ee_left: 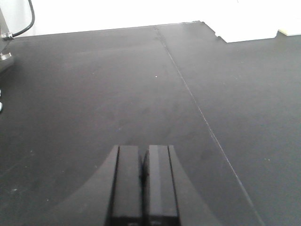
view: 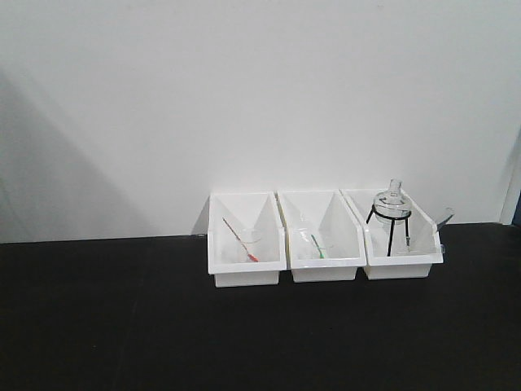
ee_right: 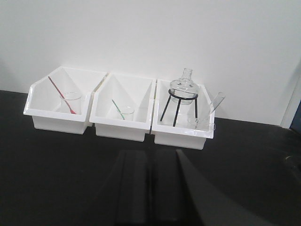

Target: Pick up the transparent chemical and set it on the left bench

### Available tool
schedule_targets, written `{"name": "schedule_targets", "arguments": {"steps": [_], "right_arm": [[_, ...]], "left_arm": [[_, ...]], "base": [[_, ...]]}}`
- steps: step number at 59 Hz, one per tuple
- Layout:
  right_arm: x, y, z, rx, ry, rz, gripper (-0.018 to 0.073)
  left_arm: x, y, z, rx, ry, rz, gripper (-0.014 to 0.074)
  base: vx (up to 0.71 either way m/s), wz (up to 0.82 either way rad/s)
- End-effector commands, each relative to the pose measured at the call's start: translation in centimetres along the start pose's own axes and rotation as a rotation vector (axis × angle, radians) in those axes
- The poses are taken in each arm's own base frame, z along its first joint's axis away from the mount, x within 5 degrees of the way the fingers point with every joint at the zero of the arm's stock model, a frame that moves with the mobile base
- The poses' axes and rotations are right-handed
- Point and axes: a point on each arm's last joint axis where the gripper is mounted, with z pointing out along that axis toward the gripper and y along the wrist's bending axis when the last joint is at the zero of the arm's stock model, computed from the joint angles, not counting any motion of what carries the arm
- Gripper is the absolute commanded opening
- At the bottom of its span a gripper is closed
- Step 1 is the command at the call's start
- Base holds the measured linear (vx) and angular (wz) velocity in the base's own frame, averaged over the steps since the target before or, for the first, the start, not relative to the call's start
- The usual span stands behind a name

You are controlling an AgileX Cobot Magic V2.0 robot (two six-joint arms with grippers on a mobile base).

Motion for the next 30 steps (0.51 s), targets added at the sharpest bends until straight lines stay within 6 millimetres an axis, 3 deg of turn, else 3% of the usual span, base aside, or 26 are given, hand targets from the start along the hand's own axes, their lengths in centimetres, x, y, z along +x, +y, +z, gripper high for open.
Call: {"name": "schedule_targets", "arguments": {"steps": [1,9,17,30], "right_arm": [[-1.6,0.2,0.0,-0.028,-0.098,-0.003,-0.0003],[-2.1,0.5,0.4,-0.071,-0.166,0.059,-0.0003],[-2.6,0.8,2.2,-0.138,-0.253,0.203,-0.0003],[-1.8,1.7,5.5,-0.270,-0.161,0.338,-0.0003]], "left_arm": [[-0.3,0.0,-0.1,-0.002,-0.081,-0.009,-0.0003],[-0.3,0.0,-0.1,-0.002,-0.081,-0.009,-0.0003],[-0.3,0.0,-0.1,-0.002,-0.081,-0.009,-0.0003],[-0.3,0.0,-0.1,-0.002,-0.081,-0.009,-0.0003]], "base": [[0.00,0.00],[0.00,0.00],[0.00,0.00],[0.00,0.00]]}}
